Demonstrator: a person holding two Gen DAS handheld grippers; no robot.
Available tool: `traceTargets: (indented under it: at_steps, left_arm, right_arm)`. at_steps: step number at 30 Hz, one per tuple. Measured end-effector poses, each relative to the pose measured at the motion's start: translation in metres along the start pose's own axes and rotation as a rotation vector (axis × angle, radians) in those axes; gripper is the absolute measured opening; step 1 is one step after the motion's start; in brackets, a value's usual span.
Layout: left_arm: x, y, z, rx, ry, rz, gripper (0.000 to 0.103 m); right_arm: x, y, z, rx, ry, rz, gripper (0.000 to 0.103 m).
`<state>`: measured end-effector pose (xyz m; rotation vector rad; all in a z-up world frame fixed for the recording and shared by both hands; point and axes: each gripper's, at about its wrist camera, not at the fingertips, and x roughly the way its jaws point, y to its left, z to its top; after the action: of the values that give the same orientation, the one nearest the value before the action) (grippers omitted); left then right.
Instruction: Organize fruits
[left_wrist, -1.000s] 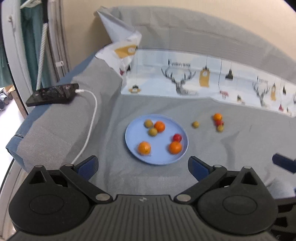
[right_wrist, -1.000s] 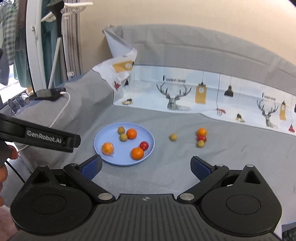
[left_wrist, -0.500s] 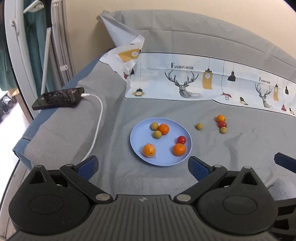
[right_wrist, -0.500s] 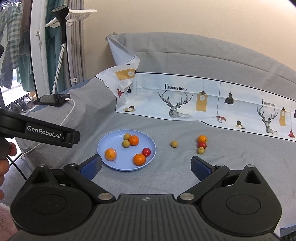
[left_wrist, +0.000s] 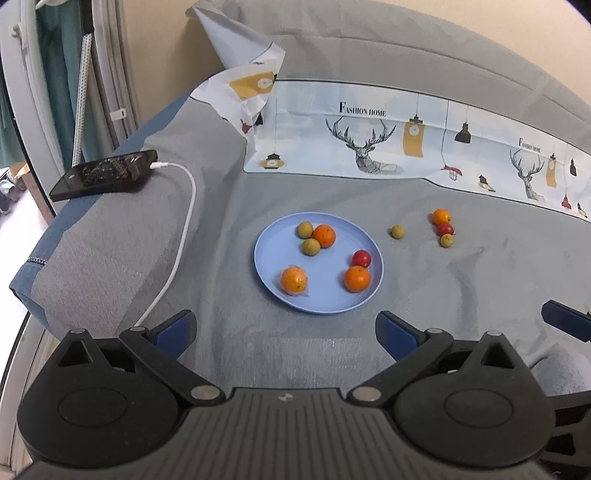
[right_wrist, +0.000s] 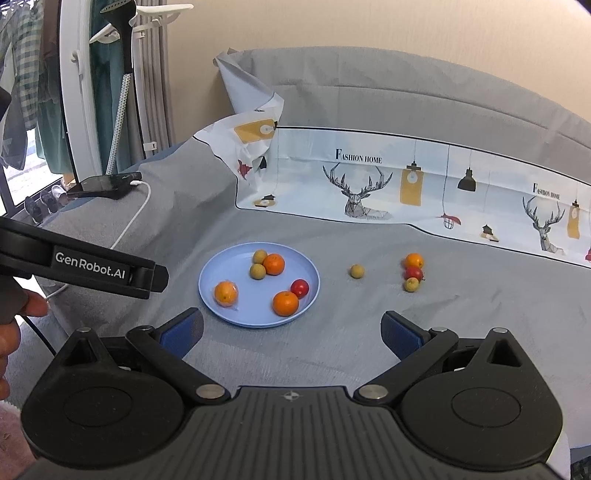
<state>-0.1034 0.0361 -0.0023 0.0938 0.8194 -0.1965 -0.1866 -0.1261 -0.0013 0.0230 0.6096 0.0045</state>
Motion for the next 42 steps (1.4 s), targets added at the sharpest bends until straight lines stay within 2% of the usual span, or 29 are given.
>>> traceTargets:
  at_steps: [18,25,35,38,42]
  left_arm:
    - [0.016,-0.017,0.001,0.058,0.042,0.011,0.103]
    - [0.033,-0.03,0.007,0.093,0.089,-0.006,0.103]
    - [0.072,-0.049,0.039,0.066,0.152,-0.036,0.103]
    - [0.09,-0.061,0.053,0.064,0.172,-0.034,0.103]
    - [0.115,-0.081,0.075,0.09,0.161,0.001,0.103]
  right_arm:
    - [0.018,-0.014,-0.006,0.062,0.039,0.005,0.102]
    - [0.031,-0.032,-0.009,0.112,0.041,-0.02,0.102]
    - [0.067,-0.081,-0.017,0.194,0.064,-0.119,0.102]
    - [0.088,-0.103,-0.018,0.212,0.067,-0.172,0.102]
    - [0.13,-0.139,-0.017,0.213,0.045,-0.238,0.102]
